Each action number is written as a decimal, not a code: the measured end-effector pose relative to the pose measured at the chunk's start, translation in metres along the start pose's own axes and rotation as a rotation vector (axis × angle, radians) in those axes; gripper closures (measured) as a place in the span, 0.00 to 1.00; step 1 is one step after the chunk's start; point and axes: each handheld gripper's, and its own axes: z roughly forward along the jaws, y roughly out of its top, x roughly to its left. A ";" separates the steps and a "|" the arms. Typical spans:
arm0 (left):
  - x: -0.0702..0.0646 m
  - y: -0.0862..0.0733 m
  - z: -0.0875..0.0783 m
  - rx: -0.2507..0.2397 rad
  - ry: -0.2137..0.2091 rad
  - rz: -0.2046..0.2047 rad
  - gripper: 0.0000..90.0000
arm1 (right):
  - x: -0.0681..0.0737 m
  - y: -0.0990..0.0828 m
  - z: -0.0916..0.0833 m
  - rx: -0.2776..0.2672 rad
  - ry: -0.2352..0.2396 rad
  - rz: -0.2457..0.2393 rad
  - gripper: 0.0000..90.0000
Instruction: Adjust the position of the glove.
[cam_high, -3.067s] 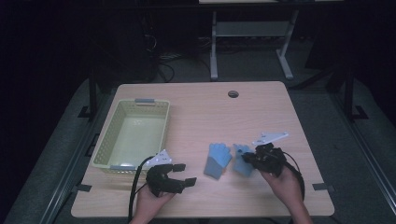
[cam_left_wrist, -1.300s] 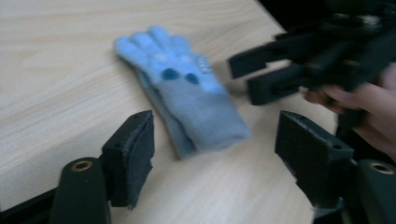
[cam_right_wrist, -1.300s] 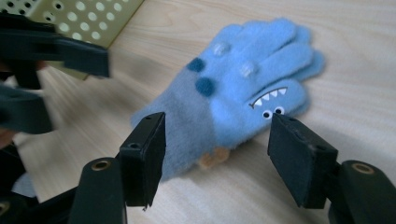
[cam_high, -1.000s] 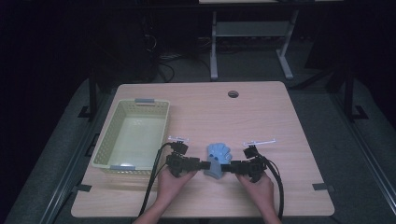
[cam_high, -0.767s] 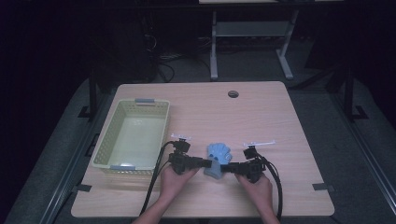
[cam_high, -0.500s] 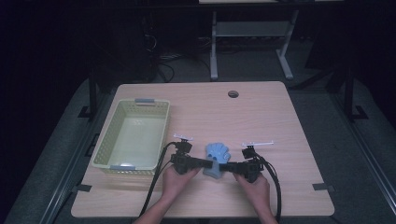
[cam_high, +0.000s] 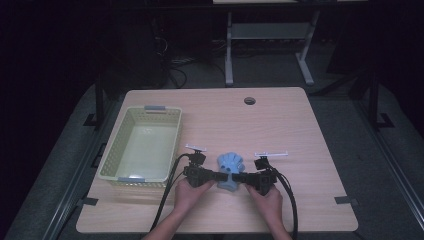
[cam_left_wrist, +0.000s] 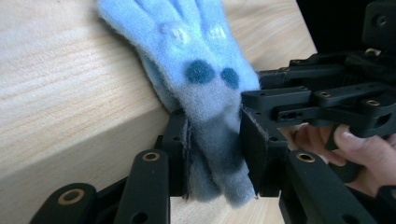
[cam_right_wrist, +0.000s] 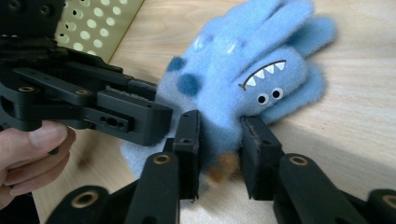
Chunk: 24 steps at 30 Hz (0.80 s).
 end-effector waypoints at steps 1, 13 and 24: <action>0.001 0.000 0.000 0.005 -0.006 0.000 0.73 | 0.000 0.000 0.001 0.002 0.006 0.003 0.80; 0.003 0.002 0.000 -0.021 -0.052 -0.013 0.84 | 0.000 0.004 -0.001 0.007 0.008 -0.030 0.88; -0.002 0.002 -0.005 -0.050 -0.082 0.009 0.85 | 0.005 0.007 -0.009 -0.011 0.017 -0.043 0.89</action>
